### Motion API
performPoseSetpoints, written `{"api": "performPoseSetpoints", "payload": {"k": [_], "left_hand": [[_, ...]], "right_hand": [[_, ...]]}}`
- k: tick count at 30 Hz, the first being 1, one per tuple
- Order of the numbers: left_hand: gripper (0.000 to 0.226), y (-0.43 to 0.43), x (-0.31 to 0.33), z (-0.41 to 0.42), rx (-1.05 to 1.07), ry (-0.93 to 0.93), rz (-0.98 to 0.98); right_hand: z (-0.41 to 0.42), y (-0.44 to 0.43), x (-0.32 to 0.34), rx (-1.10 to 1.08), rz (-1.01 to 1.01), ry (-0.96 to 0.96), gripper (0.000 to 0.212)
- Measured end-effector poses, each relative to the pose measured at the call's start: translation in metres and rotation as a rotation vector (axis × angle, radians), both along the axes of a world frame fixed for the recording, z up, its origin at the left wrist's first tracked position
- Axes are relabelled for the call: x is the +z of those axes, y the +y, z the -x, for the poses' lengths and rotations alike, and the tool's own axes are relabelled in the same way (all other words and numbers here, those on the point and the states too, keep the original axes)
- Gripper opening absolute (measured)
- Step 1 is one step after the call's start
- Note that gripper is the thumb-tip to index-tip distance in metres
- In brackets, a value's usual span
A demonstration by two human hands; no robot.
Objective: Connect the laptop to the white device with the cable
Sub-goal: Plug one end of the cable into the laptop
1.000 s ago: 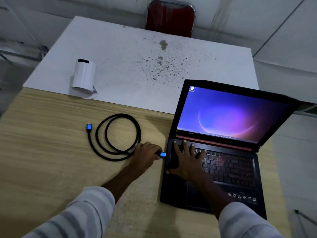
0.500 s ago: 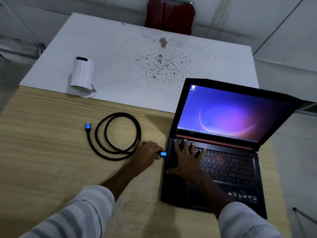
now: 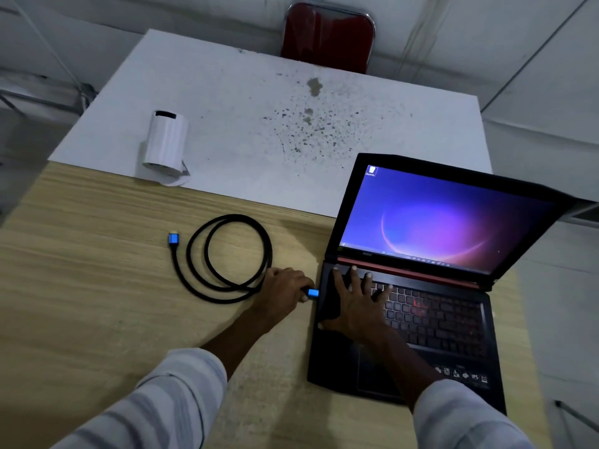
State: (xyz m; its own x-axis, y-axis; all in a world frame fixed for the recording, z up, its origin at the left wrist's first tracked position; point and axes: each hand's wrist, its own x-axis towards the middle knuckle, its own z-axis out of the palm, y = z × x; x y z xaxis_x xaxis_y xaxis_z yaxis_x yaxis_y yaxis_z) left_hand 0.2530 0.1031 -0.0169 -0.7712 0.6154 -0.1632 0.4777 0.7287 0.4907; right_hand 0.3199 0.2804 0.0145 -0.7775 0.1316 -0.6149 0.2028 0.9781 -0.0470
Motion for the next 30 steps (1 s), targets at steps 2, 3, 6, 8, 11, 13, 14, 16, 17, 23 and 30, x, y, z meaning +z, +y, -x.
{"api": "performPoseSetpoints", "payload": {"k": [2, 3, 6, 8, 11, 13, 14, 16, 17, 23, 30], "left_hand": [[0.022, 0.004, 0.0, -0.002, 0.016, -0.016, 0.023], [0.02, 0.005, 0.0, -0.003, 0.021, -0.014, 0.036], [0.025, 0.005, -0.003, -0.008, -0.002, -0.014, 0.043], [0.038, -0.002, -0.002, -0.015, -0.043, 0.013, -0.009], [0.044, -0.032, 0.005, -0.013, -0.021, 0.058, -0.112], [0.041, -0.064, 0.012, -0.001, 0.059, 0.088, -0.144], [0.038, -0.077, 0.014, 0.003, 0.097, 0.092, -0.159], [0.033, -0.102, 0.017, 0.018, 0.219, 0.091, -0.189], [0.031, -0.118, 0.019, 0.026, 0.302, 0.081, -0.194], [0.031, -0.209, 0.018, 0.077, 0.839, -0.161, -0.23], [0.029, -0.214, -0.001, 0.094, 0.905, -0.278, -0.315]], "right_hand": [[0.0, 0.0, 0.001, -0.011, 0.006, -0.006, 0.124], [0.001, 0.0, 0.002, -0.019, 0.016, -0.005, 0.124], [-0.001, -0.003, 0.004, -0.033, 0.013, -0.02, 0.125], [0.001, -0.004, 0.007, -0.048, 0.005, -0.042, 0.124], [0.009, -0.015, 0.016, -0.052, -0.035, -0.082, 0.121], [0.013, -0.035, 0.021, -0.062, -0.095, -0.058, 0.106], [0.011, -0.042, 0.021, -0.072, -0.143, -0.007, 0.094], [0.016, -0.058, 0.026, -0.096, -0.189, 0.065, 0.077], [0.022, -0.068, 0.03, -0.077, -0.165, 0.091, 0.074], [0.096, -0.153, 0.04, 0.07, 0.191, 0.214, 0.052], [0.191, -0.21, 0.043, 0.146, 0.281, 0.219, 0.056]]}}
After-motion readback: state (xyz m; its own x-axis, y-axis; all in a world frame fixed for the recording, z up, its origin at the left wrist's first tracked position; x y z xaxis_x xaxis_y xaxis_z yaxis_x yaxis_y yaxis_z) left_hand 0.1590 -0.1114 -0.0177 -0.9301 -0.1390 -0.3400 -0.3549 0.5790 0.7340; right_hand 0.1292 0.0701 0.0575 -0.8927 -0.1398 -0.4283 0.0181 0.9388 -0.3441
